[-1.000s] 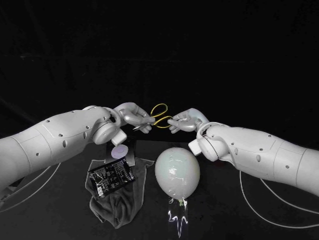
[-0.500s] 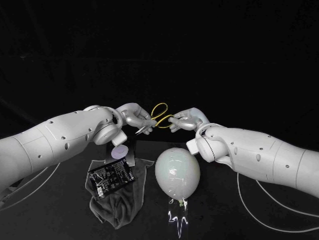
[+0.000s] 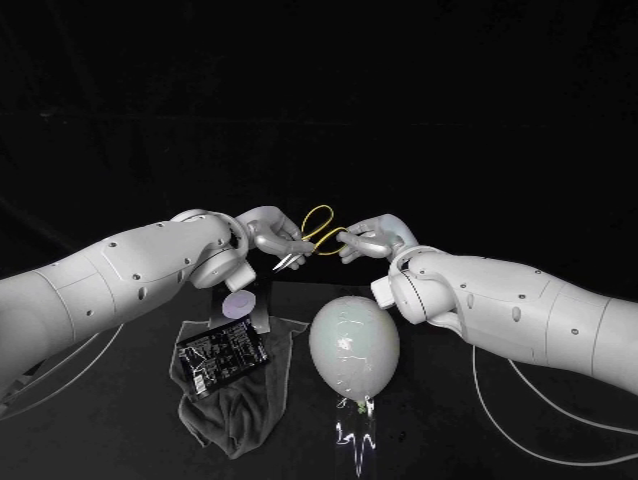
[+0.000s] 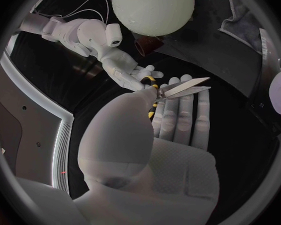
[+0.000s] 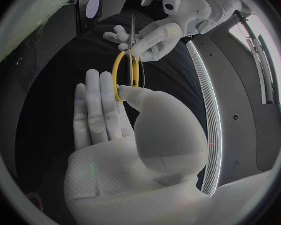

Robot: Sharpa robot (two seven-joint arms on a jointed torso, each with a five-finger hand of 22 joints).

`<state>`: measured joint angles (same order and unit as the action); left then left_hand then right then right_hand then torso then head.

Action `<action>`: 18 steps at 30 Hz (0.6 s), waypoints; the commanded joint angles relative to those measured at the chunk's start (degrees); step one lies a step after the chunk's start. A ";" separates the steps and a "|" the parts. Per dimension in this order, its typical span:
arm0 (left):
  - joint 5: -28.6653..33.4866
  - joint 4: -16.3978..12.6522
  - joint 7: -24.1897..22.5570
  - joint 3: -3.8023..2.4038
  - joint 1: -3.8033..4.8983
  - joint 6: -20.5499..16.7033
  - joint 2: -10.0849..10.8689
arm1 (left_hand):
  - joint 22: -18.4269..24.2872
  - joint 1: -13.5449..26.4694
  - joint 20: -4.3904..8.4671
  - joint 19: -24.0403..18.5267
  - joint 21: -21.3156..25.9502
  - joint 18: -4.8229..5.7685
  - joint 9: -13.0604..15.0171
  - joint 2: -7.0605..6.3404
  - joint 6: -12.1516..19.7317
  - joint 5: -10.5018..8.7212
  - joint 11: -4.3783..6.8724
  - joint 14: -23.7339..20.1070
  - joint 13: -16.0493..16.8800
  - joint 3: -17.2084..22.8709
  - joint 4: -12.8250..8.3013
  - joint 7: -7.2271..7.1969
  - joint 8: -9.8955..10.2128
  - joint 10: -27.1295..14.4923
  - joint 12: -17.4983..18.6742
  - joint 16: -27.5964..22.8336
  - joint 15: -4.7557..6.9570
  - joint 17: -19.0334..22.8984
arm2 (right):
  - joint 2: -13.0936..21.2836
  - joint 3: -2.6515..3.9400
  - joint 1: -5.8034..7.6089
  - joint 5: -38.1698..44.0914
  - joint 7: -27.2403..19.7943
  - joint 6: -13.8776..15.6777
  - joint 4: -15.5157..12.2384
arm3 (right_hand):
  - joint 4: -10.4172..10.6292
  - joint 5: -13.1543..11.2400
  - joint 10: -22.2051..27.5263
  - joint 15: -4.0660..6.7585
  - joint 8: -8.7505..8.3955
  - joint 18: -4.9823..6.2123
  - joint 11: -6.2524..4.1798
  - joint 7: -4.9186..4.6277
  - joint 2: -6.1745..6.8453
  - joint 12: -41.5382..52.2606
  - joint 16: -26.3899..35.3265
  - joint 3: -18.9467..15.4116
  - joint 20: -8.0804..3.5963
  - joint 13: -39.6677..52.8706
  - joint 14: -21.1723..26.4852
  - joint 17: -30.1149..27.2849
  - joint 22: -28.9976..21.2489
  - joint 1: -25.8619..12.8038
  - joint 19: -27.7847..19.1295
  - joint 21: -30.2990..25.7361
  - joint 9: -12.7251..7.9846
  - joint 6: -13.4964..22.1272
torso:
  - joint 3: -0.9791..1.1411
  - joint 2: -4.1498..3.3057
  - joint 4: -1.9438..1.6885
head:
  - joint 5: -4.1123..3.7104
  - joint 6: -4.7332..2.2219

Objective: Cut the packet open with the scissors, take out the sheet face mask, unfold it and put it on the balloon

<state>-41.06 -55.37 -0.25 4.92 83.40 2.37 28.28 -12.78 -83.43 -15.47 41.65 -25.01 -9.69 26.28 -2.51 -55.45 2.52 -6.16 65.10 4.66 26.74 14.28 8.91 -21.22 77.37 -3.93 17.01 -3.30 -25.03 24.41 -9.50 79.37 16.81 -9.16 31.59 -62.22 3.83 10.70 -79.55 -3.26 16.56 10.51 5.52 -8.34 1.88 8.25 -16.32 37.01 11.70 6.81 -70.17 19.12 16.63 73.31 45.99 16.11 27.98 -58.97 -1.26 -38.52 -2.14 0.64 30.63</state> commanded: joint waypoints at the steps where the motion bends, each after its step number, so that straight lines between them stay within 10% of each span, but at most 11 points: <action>1: -4.20 0.70 2.04 0.28 -0.06 1.15 -0.73 | -0.08 -0.04 0.04 -0.53 -0.36 -0.16 0.00 0.83 0.56 0.21 1.11 -0.47 -0.09 7.46 -7.20 -0.02 0.33 0.86 -0.04 -0.31 -0.03 -0.11 | -0.28 0.22 0.59 2.15 -0.45 0.59 -0.66 | -3.03 0.87 -2.62 0.47 1.35 0.09 -2.21 1.31 -0.15 0.09 -0.10 2.31 -0.11 0.24 -0.18 0.47 0.62 -0.95 0.23 0.75 1.81 -0.85 | 0.02 0.00 0.00 | -0.01 0.05; 18: -16.38 2.97 7.71 1.01 0.04 3.04 -3.59 | -0.59 0.00 -0.06 -1.01 -1.07 -0.12 0.77 1.42 1.55 0.21 0.69 -1.46 -0.12 8.50 -7.94 0.43 0.51 -0.15 -0.01 -0.76 -0.41 -0.34 | -1.27 0.22 1.44 10.10 3.61 1.96 -0.70 | -6.24 7.23 -3.60 0.92 1.87 -0.04 -2.60 1.71 -0.56 0.32 0.24 2.17 -0.56 1.10 -1.09 2.82 4.85 -3.56 -1.81 5.20 3.37 -1.32 | -0.01 -0.06 0.01 | 0.03 -0.11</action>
<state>-51.82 -52.73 3.64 5.73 83.61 3.75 24.75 -13.36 -83.14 -15.65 41.05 -25.96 -9.65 26.85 -2.20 -54.21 2.55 -6.13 63.95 4.16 26.91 14.44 9.32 -20.71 76.77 -3.55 16.56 -3.80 -25.33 23.25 -9.50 80.45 23.13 -5.31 33.36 -62.75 -1.72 17.91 -82.42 -2.46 16.86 10.09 3.28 -8.09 1.43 8.37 -16.32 38.73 11.07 7.87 -71.12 21.96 21.51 70.00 44.47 21.31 28.01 -58.76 -1.26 -38.56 -2.14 0.64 30.53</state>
